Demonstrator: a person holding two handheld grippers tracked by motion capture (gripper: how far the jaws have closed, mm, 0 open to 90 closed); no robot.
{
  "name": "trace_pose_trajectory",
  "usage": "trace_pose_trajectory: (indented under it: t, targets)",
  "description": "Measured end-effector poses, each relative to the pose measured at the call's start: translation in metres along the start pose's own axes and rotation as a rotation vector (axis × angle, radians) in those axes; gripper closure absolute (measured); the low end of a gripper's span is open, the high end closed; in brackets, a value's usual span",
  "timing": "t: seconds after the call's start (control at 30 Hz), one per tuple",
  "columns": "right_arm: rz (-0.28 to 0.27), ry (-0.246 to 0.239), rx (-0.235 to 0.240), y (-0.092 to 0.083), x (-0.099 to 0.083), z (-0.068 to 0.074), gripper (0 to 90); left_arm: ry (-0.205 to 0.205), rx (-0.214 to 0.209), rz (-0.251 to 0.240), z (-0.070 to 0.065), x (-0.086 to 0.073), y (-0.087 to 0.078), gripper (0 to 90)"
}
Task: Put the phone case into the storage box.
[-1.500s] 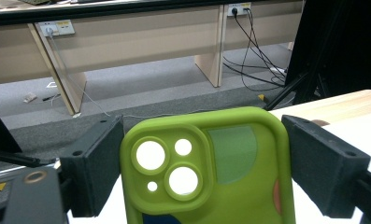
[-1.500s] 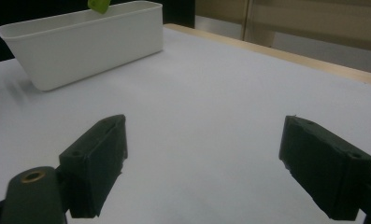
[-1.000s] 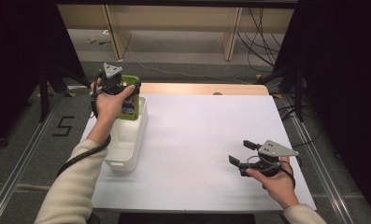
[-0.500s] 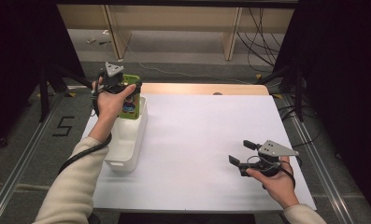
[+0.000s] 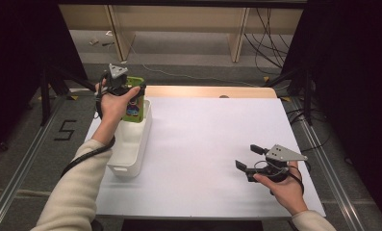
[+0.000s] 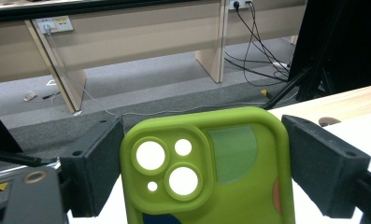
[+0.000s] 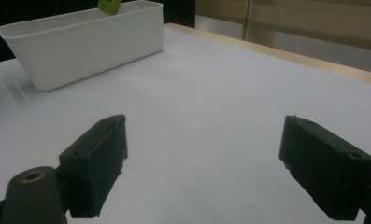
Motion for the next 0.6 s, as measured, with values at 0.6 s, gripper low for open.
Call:
trace_pose_trajectory:
  t: [0.6]
  targets:
    - [0.0, 0.0, 0.0, -0.0002, 0.0, 0.0, 16.4, 0.0, 0.001, 0.01, -0.0004, -0.0003, 0.0067, 16.1]
Point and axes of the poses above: each handheld gripper's, and its own axes: y roughly forward along the jaws, x roughly out of its top, z roughly to its left, the point moved 10 cm from there along y, roughly forward along the jaws, and after that the axes turned 2 degrees about -z, right-handed, at the moved point
